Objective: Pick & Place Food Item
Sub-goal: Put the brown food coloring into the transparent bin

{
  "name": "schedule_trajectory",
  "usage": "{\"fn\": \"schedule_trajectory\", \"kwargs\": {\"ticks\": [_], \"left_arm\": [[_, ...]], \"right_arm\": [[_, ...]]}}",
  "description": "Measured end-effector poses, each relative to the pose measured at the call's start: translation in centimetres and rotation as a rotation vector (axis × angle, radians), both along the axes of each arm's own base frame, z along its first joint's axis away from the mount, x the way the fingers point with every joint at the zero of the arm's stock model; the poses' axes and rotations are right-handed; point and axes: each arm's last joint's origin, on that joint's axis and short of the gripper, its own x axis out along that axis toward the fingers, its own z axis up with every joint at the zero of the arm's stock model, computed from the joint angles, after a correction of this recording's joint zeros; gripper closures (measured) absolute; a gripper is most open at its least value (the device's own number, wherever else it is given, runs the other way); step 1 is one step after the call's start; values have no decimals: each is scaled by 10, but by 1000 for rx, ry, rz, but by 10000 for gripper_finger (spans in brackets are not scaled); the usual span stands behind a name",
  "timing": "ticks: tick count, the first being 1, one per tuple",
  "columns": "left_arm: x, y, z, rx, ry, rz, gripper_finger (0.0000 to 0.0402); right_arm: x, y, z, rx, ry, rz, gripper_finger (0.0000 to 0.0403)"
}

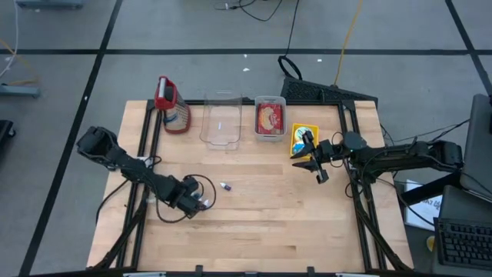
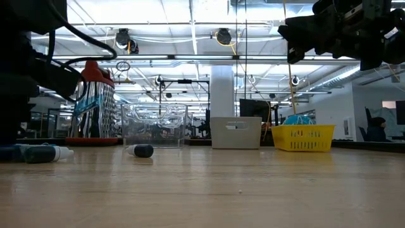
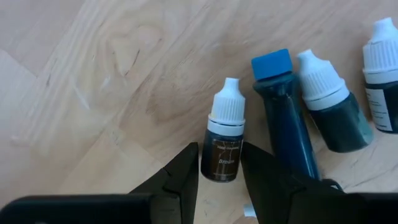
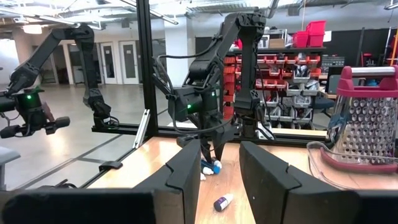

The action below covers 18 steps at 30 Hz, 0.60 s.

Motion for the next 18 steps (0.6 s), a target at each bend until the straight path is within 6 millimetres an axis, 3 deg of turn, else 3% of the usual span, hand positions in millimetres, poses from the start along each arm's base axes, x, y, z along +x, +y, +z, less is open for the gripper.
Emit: {"fn": "schedule_trajectory", "kwargs": {"ticks": [10,18], "left_arm": [[1,0,-1,6,-10,1,279],[1,0,-1,2,-9,15,351]], "right_arm": [[0,0,0,0,-1,0,303],[0,0,0,0,-1,0,303]]}}
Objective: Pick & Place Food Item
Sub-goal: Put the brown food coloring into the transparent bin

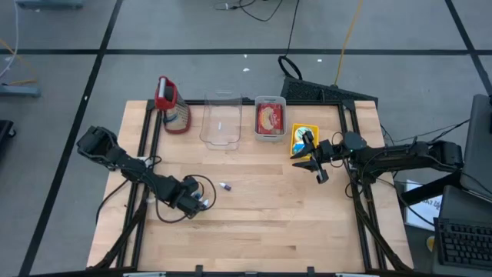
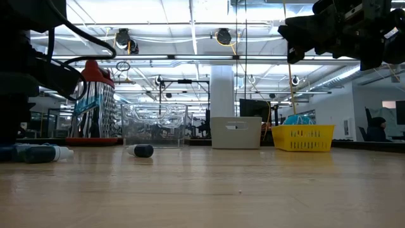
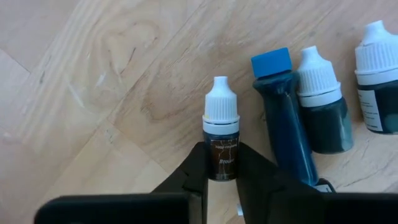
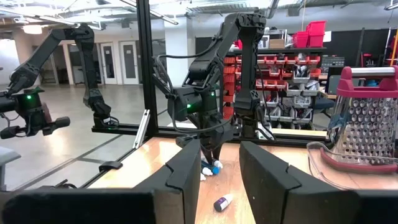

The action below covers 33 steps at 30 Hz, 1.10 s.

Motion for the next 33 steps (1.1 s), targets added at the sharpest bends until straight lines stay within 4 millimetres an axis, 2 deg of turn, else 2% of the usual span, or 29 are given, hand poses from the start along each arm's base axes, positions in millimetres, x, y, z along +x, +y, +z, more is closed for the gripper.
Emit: {"fn": "schedule_trajectory", "kwargs": {"ticks": [9,13,24,33], "left_arm": [[-2,2,5,61,-57,10,341],[-3,5,20,109,-178,28,353],[-7,16,63,255,-522,-2,350],[7,37,85,391,-685,-26,354]], "right_arm": [[0,0,-1,2,8,0,303],[0,0,-1,4,10,1,303],[0,0,-1,6,13,1,303],[0,0,-1,6,12,1,303]]}}
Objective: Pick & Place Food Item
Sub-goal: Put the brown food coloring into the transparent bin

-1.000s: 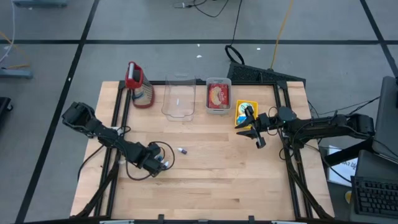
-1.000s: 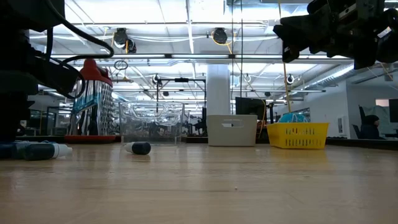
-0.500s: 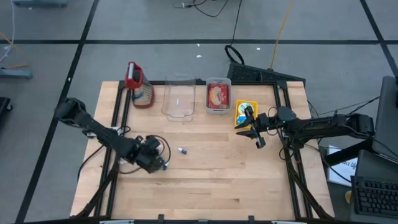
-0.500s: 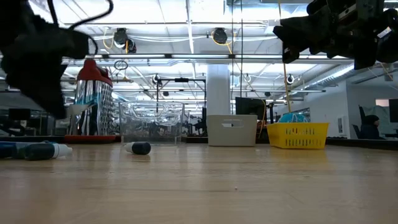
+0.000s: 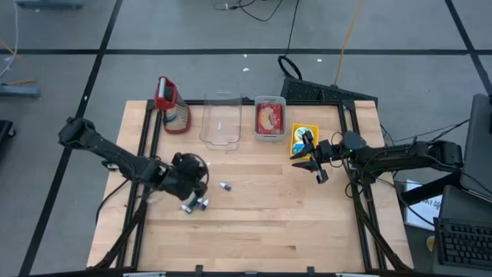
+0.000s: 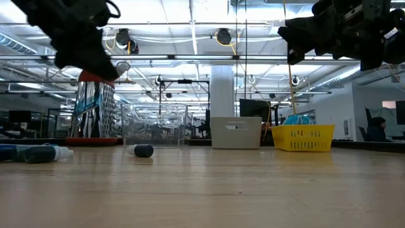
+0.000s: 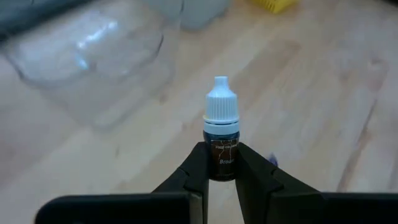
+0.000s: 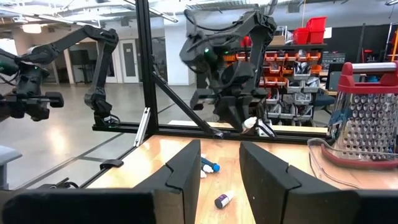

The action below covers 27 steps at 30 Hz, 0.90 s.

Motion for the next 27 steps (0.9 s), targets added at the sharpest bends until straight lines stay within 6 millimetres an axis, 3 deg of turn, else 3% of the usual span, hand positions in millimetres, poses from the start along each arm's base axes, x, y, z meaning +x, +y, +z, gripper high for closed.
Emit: {"fn": "schedule_trajectory", "kwargs": {"ticks": [9,18,27], "left_arm": [[23,36,12,103,-35,-58,354],[30,74,9,246,72,-30,352],[35,120,10,238,69,-8,354]], "right_arm": [[0,0,0,24,2,4,303],[0,0,0,24,2,4,303],[0,0,0,18,1,3,303]]}}
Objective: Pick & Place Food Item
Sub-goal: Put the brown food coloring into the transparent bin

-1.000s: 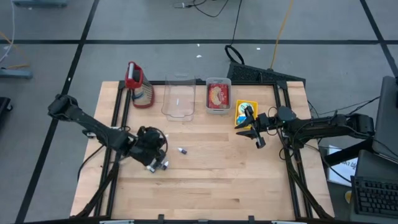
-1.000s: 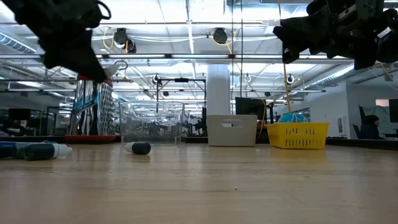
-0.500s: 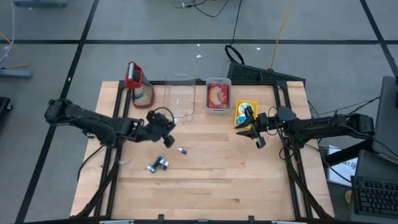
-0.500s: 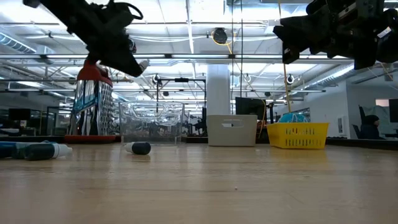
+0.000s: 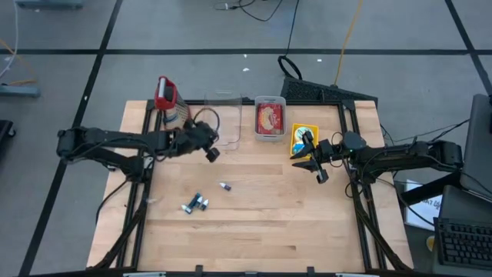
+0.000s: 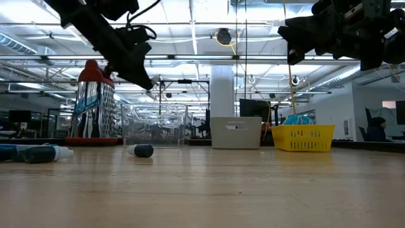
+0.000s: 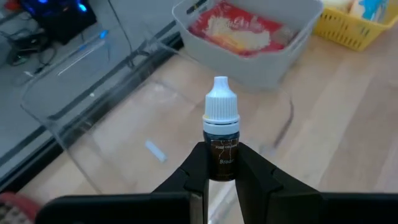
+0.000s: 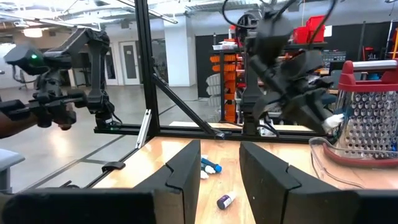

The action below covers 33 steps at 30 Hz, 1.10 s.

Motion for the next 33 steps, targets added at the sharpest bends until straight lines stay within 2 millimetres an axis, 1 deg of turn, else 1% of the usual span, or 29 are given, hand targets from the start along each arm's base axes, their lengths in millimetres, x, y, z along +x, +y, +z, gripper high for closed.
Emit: {"fn": "schedule_trajectory", "kwargs": {"ticks": [6,10,15,18,22,28,33], "left_arm": [[-5,32,1,-55,-26,6,354],[-8,49,-10,-147,0,20,354],[-8,68,-24,-270,-11,50,354],[-9,78,-26,-337,-19,68,354],[-6,85,-28,-396,2,96,354],[2,85,-45,-439,61,105,351],[6,86,-56,-454,97,108,345]], "right_arm": [[0,0,0,2,1,0,303],[0,0,0,5,2,1,303],[0,0,0,5,1,1,303],[0,0,0,5,1,1,303],[0,0,0,5,1,1,303],[0,0,0,6,2,1,303],[0,0,0,6,5,0,303]]}}
